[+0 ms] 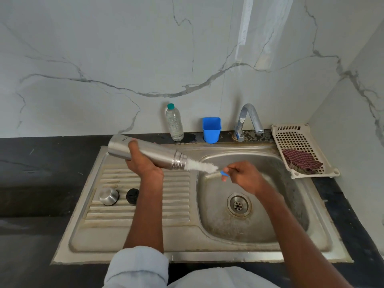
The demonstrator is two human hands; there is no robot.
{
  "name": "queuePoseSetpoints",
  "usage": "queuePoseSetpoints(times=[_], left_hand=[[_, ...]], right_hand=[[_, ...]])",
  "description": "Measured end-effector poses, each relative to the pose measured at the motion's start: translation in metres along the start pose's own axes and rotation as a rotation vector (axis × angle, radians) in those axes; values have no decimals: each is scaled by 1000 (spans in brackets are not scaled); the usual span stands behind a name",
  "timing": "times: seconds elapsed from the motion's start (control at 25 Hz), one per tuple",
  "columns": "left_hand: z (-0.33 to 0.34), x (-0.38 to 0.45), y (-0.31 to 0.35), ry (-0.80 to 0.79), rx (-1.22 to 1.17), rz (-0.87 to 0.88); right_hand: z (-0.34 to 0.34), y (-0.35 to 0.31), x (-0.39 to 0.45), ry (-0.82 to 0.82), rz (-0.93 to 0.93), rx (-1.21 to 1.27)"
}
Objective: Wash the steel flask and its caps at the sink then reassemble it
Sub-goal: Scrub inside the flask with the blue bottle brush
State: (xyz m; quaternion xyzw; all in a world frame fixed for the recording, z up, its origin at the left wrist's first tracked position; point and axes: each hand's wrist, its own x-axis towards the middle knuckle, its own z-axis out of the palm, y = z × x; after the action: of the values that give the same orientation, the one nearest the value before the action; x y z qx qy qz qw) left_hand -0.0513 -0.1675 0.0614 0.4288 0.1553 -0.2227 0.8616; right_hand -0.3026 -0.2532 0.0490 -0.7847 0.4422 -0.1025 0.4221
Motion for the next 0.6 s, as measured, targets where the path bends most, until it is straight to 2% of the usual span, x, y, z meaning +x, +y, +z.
queuePoseSetpoints(times=[0.12,0.32,0.44,0.48,0.52,0.6], left_hand=[[-2,2,-5,-34,2,-1],[-5,24,8,-79,-55,-17],[-7,16,8,-156,-33,-198],[-3,12,8,-165,-24,-210],[3,9,10,-145,-22,-197],[16,4,14,2,-16,-157]], right_hand=[[7,1,0,-49,43,54],[2,4,-3,-144,-55,211],[7,9,-5,-26,-119,93],[12,8,-5,27,-128,48],[16,7,-5,69,-127,8],[23,5,-8,165,-95,-64]])
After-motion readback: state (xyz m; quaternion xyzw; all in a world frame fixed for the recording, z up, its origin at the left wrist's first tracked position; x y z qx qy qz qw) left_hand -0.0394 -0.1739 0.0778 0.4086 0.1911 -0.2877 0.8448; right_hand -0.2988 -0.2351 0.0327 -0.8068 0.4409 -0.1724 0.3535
